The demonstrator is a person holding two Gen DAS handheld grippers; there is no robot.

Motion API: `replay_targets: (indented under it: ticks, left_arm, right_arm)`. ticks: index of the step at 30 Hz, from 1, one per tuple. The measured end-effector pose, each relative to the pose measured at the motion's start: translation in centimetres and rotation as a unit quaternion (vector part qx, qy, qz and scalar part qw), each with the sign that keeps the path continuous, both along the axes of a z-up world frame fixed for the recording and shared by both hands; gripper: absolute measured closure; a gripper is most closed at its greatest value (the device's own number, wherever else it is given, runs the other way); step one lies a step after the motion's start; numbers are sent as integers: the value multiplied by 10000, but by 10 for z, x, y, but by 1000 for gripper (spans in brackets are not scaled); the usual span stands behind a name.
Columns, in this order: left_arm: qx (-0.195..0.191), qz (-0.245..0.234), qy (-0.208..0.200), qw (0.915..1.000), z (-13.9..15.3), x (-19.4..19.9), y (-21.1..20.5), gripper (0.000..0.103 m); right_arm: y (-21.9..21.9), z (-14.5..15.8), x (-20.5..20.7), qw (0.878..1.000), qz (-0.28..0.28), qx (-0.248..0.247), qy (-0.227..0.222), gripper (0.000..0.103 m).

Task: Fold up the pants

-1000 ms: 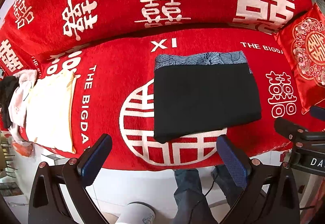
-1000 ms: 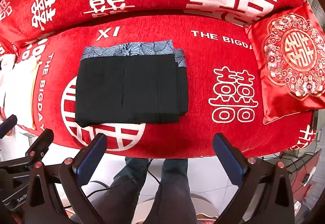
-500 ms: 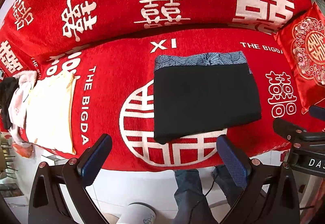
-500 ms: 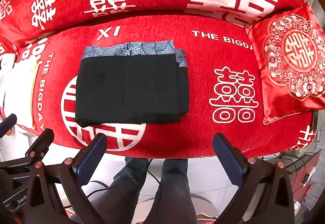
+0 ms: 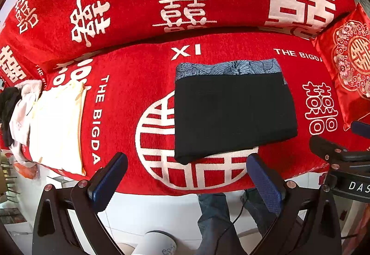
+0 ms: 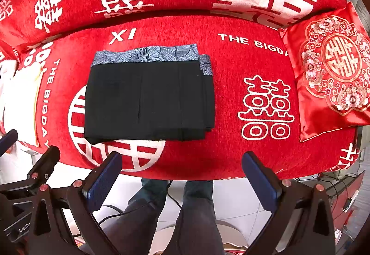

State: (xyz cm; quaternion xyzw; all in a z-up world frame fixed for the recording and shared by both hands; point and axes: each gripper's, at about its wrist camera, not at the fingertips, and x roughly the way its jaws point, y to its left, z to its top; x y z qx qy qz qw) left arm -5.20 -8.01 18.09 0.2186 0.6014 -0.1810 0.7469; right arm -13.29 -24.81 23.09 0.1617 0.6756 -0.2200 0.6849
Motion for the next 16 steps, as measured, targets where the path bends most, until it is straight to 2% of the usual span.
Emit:
replay_targets:
  ticks: [16]
  left_arm:
    - [-136,10,61,9999,0,-1,2,0]
  right_arm:
    - [1,-4,-3,10000,0,19,5,0]
